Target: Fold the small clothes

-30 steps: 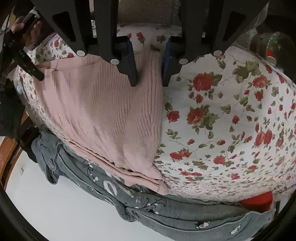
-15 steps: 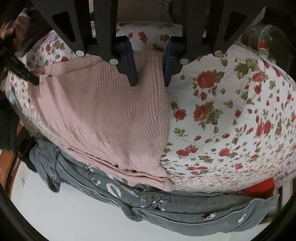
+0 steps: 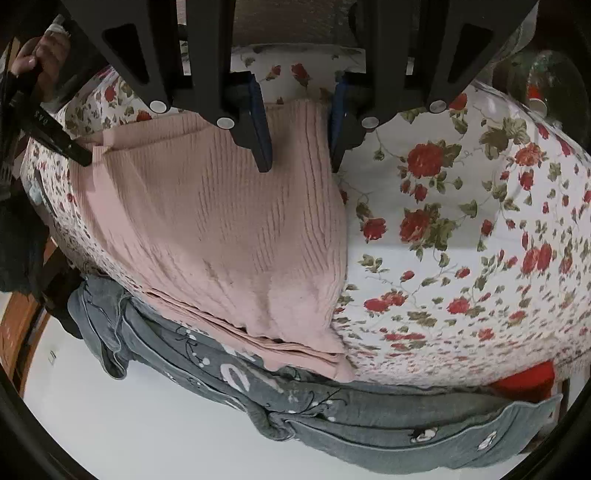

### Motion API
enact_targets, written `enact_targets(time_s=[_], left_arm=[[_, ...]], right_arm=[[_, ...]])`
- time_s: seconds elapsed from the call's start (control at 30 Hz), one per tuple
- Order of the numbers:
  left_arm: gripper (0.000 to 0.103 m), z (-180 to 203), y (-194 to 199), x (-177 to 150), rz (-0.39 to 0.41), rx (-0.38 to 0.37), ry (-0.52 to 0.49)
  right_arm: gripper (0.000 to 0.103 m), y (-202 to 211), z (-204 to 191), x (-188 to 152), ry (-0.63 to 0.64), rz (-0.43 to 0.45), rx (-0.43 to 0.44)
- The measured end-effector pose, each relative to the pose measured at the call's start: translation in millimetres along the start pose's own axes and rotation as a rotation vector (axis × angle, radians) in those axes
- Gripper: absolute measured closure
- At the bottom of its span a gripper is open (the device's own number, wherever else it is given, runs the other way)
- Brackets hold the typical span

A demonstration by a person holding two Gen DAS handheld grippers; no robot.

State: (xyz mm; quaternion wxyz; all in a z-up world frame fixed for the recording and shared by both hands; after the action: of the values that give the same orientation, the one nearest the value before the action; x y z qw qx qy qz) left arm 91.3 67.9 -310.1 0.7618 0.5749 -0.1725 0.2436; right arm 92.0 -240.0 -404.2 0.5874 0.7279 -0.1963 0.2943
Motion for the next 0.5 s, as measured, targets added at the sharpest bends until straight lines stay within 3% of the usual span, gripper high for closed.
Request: enact_targets(time_s=[0.2,0.5], left_arm=[[0.072,-2.3,-1.1,-1.2,-0.011,-0.019,0.012],[0.069,-0.8,-2.1,1.0,-0.01,-0.022,0.007]], right_arm=[[0.084,1.3,5.1,-0.1,-0.04,-0.007,0.038],[0.083,0.8,4.9,0.2,-0.027,-0.003,0.027]])
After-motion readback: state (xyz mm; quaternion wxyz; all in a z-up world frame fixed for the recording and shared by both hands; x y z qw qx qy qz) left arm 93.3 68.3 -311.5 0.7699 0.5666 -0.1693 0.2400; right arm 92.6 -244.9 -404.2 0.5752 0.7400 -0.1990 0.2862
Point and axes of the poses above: each gripper's, at about its wrist camera, not at the fingertips, and y roughly against the way its jaws point, z to its right, x to its top, the point moved 10 cm from there along -y, roughly the way its jaws point, and after that the axes turned 9 degrees about -z, right-handed, at the moved point
